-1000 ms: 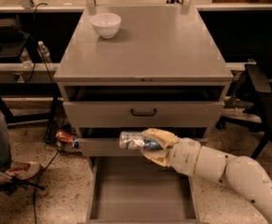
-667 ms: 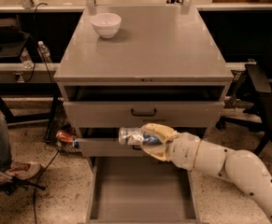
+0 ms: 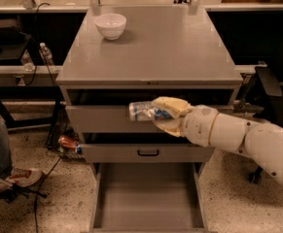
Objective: Pick redbull can from bottom drawer and place on counter
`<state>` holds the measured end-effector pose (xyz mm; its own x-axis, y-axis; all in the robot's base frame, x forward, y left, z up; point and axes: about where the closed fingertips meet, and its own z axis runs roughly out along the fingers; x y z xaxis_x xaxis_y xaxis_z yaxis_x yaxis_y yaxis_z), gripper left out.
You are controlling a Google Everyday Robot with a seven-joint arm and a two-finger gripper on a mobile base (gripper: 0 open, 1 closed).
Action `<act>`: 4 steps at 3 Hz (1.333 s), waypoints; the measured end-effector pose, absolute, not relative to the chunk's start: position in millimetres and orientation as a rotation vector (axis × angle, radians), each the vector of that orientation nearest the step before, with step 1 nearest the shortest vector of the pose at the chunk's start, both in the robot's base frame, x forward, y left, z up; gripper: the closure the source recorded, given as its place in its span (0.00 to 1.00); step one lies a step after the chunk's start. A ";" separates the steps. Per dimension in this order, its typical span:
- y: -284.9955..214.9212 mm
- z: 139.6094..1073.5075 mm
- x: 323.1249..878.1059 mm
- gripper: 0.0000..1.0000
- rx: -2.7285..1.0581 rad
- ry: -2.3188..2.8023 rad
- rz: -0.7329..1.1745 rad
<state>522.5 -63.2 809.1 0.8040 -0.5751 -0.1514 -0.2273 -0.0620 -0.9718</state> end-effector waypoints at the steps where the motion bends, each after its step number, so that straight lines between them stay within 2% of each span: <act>1: -63.5 845.5 547.5 1.00 -1.627 0.601 -0.372; 2: -57.5 884.9 592.2 1.00 -1.599 0.558 -0.397; 4: -51.4 886.7 600.2 1.00 -1.618 0.546 -0.395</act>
Offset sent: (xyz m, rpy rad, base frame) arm 0.1138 0.0172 0.1092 0.0100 -0.1545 0.0322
